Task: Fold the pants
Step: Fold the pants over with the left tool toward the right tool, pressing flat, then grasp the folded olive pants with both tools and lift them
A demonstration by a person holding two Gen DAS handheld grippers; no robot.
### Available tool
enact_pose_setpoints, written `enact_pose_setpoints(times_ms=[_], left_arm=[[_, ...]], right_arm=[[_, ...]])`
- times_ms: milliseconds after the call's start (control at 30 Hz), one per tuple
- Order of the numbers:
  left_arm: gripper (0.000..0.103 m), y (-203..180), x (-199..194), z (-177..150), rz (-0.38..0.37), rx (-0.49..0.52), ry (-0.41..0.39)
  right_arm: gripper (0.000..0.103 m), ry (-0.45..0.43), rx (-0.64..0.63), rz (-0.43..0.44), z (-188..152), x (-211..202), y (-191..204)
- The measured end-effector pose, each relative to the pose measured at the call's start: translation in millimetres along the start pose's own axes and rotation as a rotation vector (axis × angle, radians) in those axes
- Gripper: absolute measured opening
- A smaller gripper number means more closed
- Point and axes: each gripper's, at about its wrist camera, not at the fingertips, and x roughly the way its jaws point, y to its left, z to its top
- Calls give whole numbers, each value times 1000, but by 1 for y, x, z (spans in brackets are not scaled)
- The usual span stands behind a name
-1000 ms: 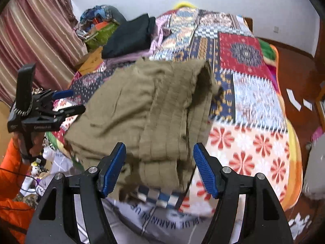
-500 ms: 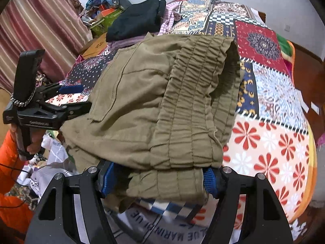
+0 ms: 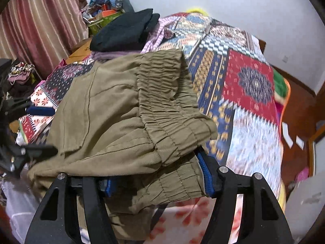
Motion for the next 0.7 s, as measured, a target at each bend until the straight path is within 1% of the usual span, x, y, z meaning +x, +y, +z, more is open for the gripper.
enact_pose_setpoints(times_ms=[100, 200, 233, 300, 367, 433, 533, 600, 633, 700], left_arm=[[88, -2, 13, 13, -18, -61, 8], [88, 1, 31, 28, -65, -150, 28], [89, 0, 35, 31, -63, -156, 20], [92, -3, 40, 36, -59, -153, 6], [92, -5, 42, 38, -73, -140, 1], [92, -3, 38, 38, -88, -116, -4], [92, 6, 21, 32, -105, -88, -19], [92, 19, 4, 28, -80, -62, -52], [92, 27, -4, 28, -59, -48, -72], [94, 42, -17, 32, -6, -14, -108]], right_arm=[[61, 3, -26, 7, 17, 13, -11], [61, 34, -42, 28, 31, 29, -25], [61, 40, -51, 25, 34, 30, -27], [65, 58, -66, 16, 37, 30, -33], [67, 61, -83, -13, 34, 21, -34], [68, 67, -90, -48, 30, 9, -35], [70, 39, -68, -84, 24, -18, -37], [75, 20, -14, -86, 22, -37, -40], [77, 8, 11, -80, 21, -45, -40], [85, -23, 79, -72, 18, -64, -36]])
